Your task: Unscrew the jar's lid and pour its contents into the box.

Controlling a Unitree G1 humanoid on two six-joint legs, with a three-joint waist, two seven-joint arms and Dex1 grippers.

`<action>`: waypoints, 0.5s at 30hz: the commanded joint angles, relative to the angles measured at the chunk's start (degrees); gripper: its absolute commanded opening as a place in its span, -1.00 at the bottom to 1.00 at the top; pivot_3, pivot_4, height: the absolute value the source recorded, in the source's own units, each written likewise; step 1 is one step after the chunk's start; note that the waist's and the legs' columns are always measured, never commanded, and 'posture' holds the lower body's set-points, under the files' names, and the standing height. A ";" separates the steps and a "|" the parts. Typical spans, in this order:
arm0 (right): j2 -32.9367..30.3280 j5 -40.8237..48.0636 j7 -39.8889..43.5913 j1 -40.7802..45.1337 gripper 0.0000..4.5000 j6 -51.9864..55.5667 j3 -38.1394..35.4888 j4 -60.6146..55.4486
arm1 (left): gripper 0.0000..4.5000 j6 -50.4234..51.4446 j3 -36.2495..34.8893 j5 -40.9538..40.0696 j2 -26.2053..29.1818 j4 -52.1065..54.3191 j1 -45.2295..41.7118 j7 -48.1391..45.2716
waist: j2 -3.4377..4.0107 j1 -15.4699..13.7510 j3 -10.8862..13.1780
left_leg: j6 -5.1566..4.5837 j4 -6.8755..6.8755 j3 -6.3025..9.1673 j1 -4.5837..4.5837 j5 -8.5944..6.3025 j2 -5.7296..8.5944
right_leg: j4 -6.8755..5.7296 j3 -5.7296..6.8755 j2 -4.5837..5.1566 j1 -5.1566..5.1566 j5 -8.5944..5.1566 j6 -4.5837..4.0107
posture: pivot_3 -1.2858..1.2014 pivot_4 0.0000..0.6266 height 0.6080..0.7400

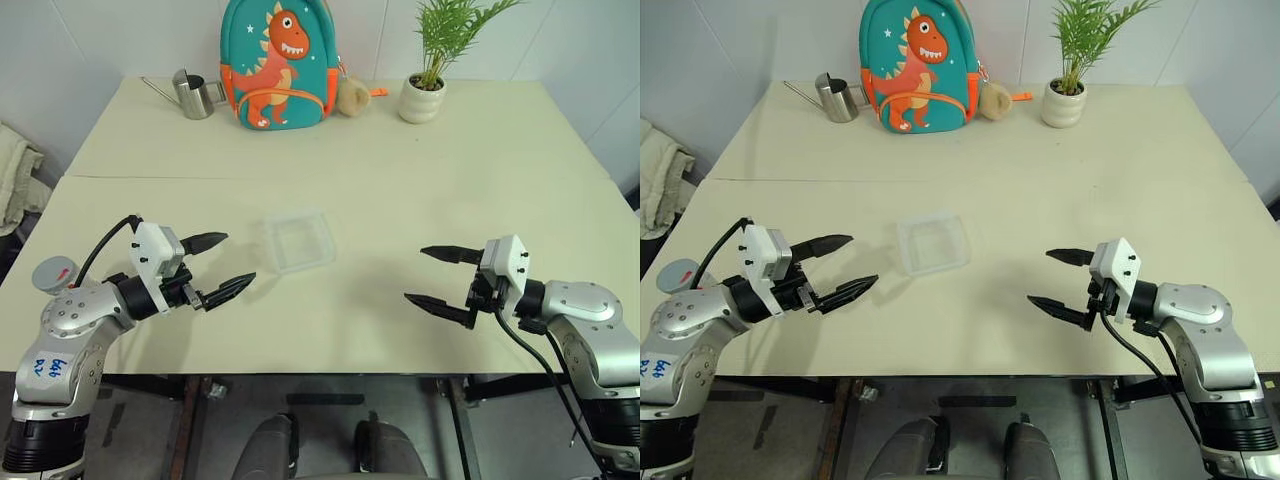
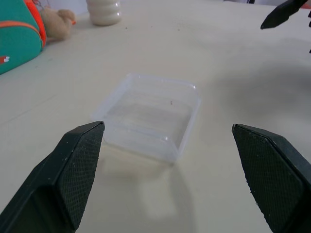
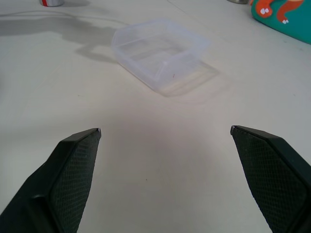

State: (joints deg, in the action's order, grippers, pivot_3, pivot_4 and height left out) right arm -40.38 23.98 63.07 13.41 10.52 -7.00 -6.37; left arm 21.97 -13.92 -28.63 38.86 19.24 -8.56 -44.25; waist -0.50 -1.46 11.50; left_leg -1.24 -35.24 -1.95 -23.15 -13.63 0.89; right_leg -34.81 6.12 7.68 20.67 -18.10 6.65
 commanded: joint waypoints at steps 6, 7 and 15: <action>1.32 -0.57 2.85 8.66 1.00 -3.51 2.27 8.11 | 0.99 -0.79 -1.01 1.01 0.61 2.71 -0.37 2.12 | 0.00 0.23 0.00 | 0.04 -0.05 -0.15 0.05 -0.01 -0.14 | 0.01 -0.11 -0.14 0.08 0.06 -0.10 | 0.03 -0.52 1.00; 1.57 -0.63 3.29 9.82 1.00 -3.70 2.71 9.07 | 0.99 -0.54 -1.72 0.84 0.18 3.39 0.29 3.04 | 0.00 0.23 0.00 | 0.04 -0.06 -0.17 0.05 -0.01 -0.15 | 0.01 -0.12 -0.13 0.10 0.07 -0.12 | 0.03 -0.52 1.00; 6.16 -0.01 5.70 18.03 1.00 -3.92 5.84 14.34 | 0.99 0.64 -5.91 1.02 -7.94 15.50 14.30 14.88 | 0.00 0.41 0.00 | 0.03 -0.08 -0.19 -0.02 -0.09 -0.21 | -0.03 -0.14 -0.13 0.09 0.08 -0.10 | 0.03 -0.52 1.00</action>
State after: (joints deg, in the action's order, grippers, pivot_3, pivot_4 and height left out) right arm -34.79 23.18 67.70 30.17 7.54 -1.72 7.94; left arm 22.64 -18.42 -27.68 32.54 29.59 3.19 -32.63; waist -0.50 -1.05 11.49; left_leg -1.22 -35.34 -2.18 -23.17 -13.76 0.66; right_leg -34.79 5.95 7.55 20.75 -18.00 6.57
